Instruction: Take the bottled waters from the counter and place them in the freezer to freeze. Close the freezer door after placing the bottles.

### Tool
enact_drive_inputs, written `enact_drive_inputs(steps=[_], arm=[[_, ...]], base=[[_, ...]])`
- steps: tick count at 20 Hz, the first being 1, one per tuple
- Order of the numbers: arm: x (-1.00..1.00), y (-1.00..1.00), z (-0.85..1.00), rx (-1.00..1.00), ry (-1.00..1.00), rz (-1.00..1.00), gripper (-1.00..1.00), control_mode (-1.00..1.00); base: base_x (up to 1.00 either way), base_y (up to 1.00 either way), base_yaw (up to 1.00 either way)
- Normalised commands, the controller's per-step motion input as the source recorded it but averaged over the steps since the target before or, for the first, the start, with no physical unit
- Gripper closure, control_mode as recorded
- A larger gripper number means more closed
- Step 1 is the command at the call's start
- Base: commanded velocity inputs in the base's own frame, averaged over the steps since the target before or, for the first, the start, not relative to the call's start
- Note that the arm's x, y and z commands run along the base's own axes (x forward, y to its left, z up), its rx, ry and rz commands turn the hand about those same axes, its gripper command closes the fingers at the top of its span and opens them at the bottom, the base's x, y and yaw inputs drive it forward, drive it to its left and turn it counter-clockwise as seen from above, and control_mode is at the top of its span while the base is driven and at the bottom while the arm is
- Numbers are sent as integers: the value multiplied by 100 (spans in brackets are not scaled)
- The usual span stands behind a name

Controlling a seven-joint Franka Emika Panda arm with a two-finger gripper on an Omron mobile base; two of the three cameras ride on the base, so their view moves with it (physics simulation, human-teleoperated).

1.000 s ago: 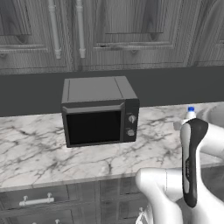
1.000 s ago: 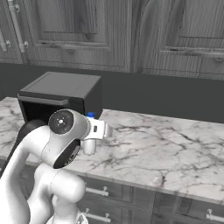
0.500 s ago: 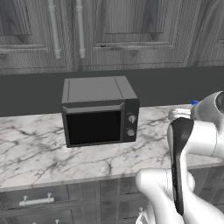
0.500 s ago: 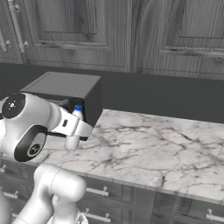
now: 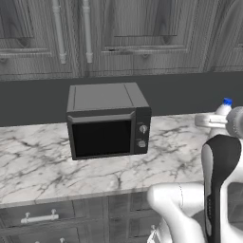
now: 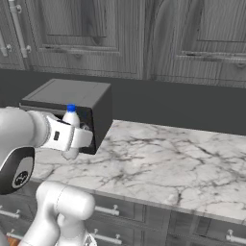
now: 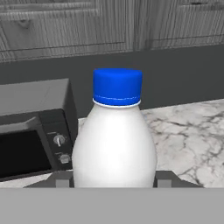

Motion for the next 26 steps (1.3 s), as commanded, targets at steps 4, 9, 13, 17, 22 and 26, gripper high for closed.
enact_drive_inputs(steps=[4, 9, 13, 17, 22, 26], arm=[[-25, 26, 0, -12, -8, 11, 100, -100], [-2, 0, 0, 0, 0, 0, 100, -100], [-1, 0, 0, 0, 0, 0, 100, 100], [0, 0, 0, 0, 0, 0, 100, 100], [0, 0, 0, 0, 0, 0, 100, 100], [0, 0, 0, 0, 0, 0, 100, 100]], base=[[0, 0, 0], [0, 0, 0], [-16, 1, 0], [-88, 36, 17], [-100, 45, 11], [-94, 52, 14]])
